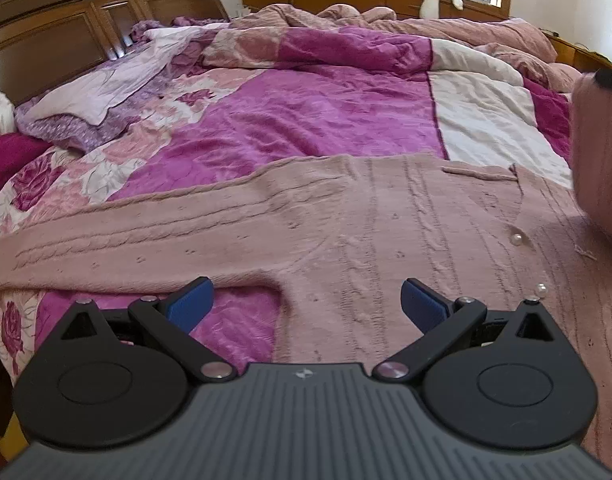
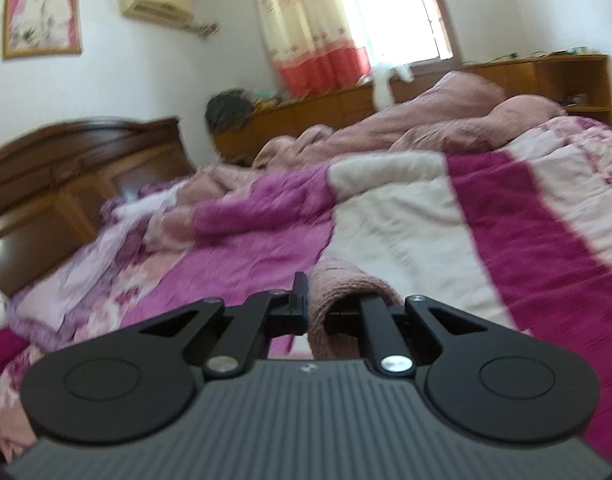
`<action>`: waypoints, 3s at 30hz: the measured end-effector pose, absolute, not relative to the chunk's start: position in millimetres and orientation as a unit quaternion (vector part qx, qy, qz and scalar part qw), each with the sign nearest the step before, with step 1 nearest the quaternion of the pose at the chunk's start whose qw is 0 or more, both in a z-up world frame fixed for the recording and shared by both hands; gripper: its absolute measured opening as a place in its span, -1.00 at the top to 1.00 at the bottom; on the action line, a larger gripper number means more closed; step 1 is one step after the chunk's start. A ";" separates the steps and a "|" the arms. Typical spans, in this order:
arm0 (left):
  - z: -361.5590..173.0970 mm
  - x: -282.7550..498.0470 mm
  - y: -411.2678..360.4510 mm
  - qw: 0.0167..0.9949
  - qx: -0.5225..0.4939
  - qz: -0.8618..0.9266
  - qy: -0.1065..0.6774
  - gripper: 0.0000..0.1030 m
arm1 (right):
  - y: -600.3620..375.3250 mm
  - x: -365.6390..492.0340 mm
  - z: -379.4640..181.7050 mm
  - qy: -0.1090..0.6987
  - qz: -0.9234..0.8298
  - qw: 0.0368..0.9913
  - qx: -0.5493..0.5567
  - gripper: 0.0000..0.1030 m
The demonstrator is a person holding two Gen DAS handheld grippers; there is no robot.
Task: Fold small clothes
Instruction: 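Carry the sleeve across the cardigan body with the right gripper and release, then close the left gripper on the cuff of the other sleeve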
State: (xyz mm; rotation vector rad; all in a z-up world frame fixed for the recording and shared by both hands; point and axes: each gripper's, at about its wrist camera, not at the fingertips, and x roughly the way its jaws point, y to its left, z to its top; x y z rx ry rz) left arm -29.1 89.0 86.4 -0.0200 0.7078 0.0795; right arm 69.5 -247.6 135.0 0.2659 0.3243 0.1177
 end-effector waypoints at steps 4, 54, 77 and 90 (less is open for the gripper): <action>81.9 -31.9 101.7 0.935 -0.021 0.047 0.350 -1.00 | -217.9 75.7 104.9 0.197 0.076 0.969 0.124 0.81; 94.3 1.4 14.4 0.946 0.043 -0.080 0.310 -1.00 | -280.7 9.9 49.4 0.304 0.004 0.943 0.136 -0.44; 38.2 79.7 -98.5 0.907 0.184 -0.198 0.323 -0.36 | -305.0 16.5 7.0 0.302 -0.028 0.943 0.135 -0.43; 64.4 67.2 -32.8 0.957 0.042 -0.065 0.281 0.83 | -303.0 15.8 4.7 0.298 -0.029 0.945 0.131 -0.44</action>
